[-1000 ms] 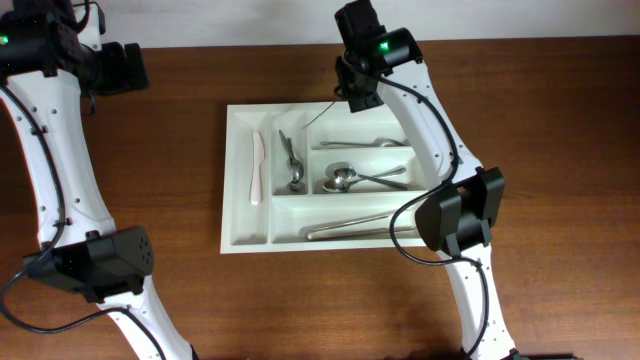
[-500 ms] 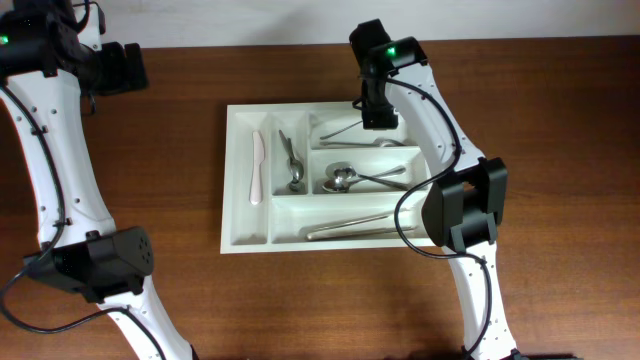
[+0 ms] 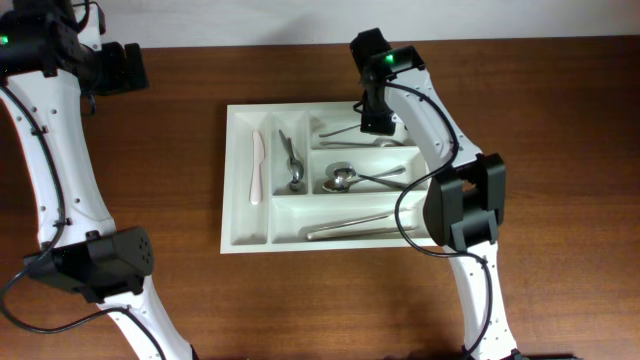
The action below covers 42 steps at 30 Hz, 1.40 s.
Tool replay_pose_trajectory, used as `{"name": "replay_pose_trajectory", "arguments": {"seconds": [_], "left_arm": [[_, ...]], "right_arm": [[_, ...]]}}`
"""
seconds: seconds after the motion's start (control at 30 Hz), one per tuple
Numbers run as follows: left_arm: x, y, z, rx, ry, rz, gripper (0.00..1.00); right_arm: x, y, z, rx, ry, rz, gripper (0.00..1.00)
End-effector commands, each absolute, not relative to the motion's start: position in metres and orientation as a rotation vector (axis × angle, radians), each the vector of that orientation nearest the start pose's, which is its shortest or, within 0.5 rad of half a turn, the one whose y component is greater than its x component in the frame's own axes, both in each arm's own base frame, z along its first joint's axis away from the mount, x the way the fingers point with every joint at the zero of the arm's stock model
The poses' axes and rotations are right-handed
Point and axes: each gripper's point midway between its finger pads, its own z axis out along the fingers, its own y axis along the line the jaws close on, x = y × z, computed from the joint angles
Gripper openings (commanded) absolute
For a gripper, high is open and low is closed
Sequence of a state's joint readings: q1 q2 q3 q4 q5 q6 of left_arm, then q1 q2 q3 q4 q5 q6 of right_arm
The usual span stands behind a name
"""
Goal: Pack container
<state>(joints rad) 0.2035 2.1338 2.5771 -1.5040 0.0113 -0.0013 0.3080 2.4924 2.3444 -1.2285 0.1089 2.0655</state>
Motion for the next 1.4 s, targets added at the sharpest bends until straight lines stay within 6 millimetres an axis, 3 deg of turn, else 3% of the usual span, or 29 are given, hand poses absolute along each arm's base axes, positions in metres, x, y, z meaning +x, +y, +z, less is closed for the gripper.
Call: {"name": "replay_pose_trajectory", "arguments": {"seconds": [0.0, 0.1, 0.13, 0.17, 0.23, 0.3, 0.33, 0.4, 0.5, 0.63, 0.7, 0.77, 0.9, 0.93, 1.03, 1.1, 1.2, 1.27, 1.37], "left_arm": [[0.465, 0.095, 0.289, -0.275, 2.599, 0.051, 0.99], [0.465, 0.095, 0.289, -0.275, 2.599, 0.051, 0.99], [0.465, 0.095, 0.289, -0.275, 2.599, 0.051, 0.99], [0.465, 0.095, 0.289, -0.275, 2.599, 0.051, 0.99], [0.465, 0.095, 0.289, -0.275, 2.599, 0.051, 0.99], [0.465, 0.095, 0.289, -0.275, 2.599, 0.051, 0.99], [0.465, 0.095, 0.289, -0.275, 2.599, 0.051, 0.99], [0.465, 0.095, 0.289, -0.275, 2.599, 0.051, 0.99], [0.465, 0.095, 0.289, -0.275, 2.599, 0.051, 0.99], [0.465, 0.095, 0.289, -0.275, 2.599, 0.051, 0.99], [0.465, 0.095, 0.289, -0.275, 2.599, 0.051, 0.99], [0.465, 0.095, 0.289, -0.275, 2.599, 0.051, 0.99], [0.465, 0.095, 0.289, -0.275, 2.599, 0.051, 0.99], [0.465, 0.095, 0.289, -0.275, 2.599, 0.051, 0.99], [0.465, 0.095, 0.289, -0.275, 2.599, 0.051, 0.99], [0.465, 0.095, 0.289, -0.275, 2.599, 0.051, 0.99], [0.465, 0.095, 0.289, -0.275, 2.599, 0.051, 0.99], [0.465, 0.095, 0.289, -0.275, 2.599, 0.051, 0.99], [0.465, 0.095, 0.289, -0.275, 2.599, 0.051, 0.99]], "right_arm": [[0.514, 0.122, 0.044, -2.627, -2.045, -0.187, 0.15], [0.520, 0.118, 0.045, -2.642, -2.034, -0.223, 0.19], [0.523, 0.116, 0.046, -2.645, -2.032, -0.235, 0.29], [0.526, 0.117, 0.046, -2.639, -2.032, -0.259, 0.49], [0.530, 0.120, 0.047, -2.610, -2.044, -0.305, 0.58], [0.543, 0.123, 0.051, -2.517, -2.198, -0.373, 0.73], [0.554, 0.127, 0.056, -2.426, -2.330, -0.441, 0.86], [0.565, 0.131, 0.064, -2.348, -2.445, -0.516, 0.99], [0.575, 0.134, 0.075, -2.336, -2.483, -0.591, 0.98], [0.604, 0.141, 0.109, -1.934, -2.978, -0.722, 0.99], [0.606, 0.144, 0.130, -1.495, -3.322, -0.665, 0.99], [0.608, 0.148, 0.145, -1.161, -3.513, -0.628, 0.99], [0.605, 0.148, 0.158, -0.621, -3.716, -0.460, 0.99], [0.602, 0.147, 0.156, -0.392, -3.757, -0.370, 0.99], [0.590, 0.140, 0.147, 0.023, -3.753, -0.141, 0.99], [0.583, 0.131, 0.141, 0.187, -3.715, 0.001, 0.99], [0.571, 0.114, 0.142, 0.222, -3.667, 0.189, 0.99], [0.562, 0.101, 0.162, 0.193, -3.667, 0.304, 0.99], [0.546, 0.090, 0.209, 0.159, -3.715, 0.368, 0.99]]}}
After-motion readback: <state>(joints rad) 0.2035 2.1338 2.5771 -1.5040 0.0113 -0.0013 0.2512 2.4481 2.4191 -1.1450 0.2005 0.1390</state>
